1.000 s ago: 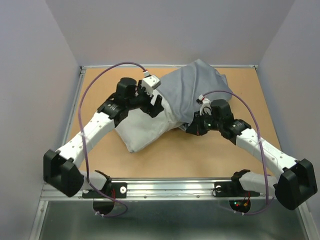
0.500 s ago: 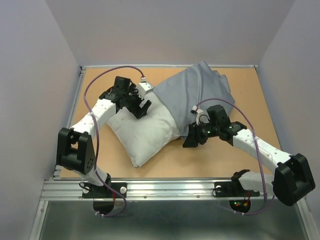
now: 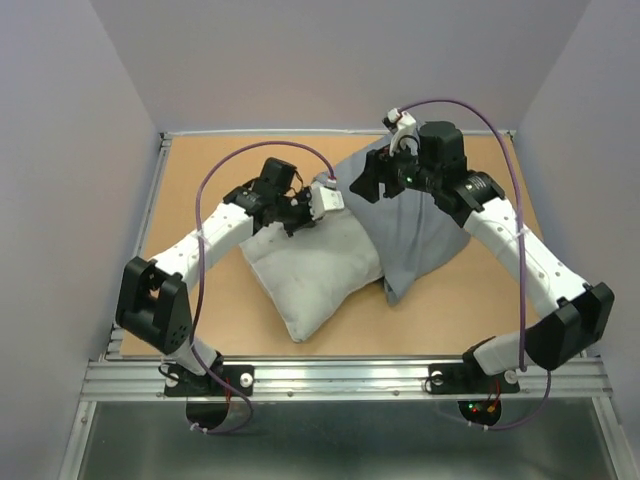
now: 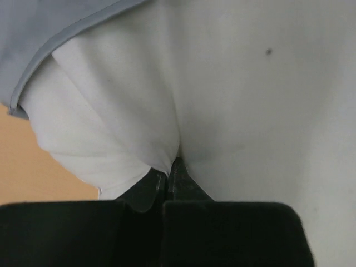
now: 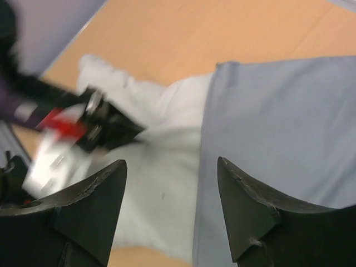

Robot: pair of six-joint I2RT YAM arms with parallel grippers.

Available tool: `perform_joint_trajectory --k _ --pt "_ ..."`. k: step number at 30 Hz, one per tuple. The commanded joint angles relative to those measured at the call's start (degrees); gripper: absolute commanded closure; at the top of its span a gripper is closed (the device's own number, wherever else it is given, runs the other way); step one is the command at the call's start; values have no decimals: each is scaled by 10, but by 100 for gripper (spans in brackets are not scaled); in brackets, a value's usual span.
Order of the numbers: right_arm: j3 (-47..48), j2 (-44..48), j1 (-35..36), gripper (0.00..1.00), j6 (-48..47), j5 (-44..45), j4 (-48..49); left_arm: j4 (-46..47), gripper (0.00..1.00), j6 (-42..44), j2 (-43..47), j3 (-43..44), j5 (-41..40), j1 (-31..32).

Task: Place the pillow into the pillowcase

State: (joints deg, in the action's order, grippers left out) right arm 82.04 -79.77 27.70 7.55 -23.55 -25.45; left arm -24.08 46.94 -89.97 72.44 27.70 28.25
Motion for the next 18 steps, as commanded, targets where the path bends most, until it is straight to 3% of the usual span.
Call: perform_joint_trajectory --k 1,3,4,6,7,9,13,18 --pt "38 -67 -7 28 -39 51 -14 10 99 80 69 -41 3 79" --pt "31 -96 -8 28 -42 23 -19 22 85 43 82 -52 -2 87" --pt "10 -105 -7 28 -42 13 -32 22 65 20 85 -45 -7 88" --pt "-37 -120 -7 30 -54 4 -55 19 40 -50 97 -34 -29 83" --pt "-37 -122 -7 32 -56 3 -58 18 33 -73 97 -29 -27 77" --pt "-94 -123 -7 35 -68 -2 -60 18 5 -130 118 -20 -15 39" --pt "-144 -128 -7 39 -88 9 -58 -19 1 -251 107 -8 38 -45" --pt "-166 -122 -7 38 -88 4 -53 -16 1 -309 92 -67 106 -99"
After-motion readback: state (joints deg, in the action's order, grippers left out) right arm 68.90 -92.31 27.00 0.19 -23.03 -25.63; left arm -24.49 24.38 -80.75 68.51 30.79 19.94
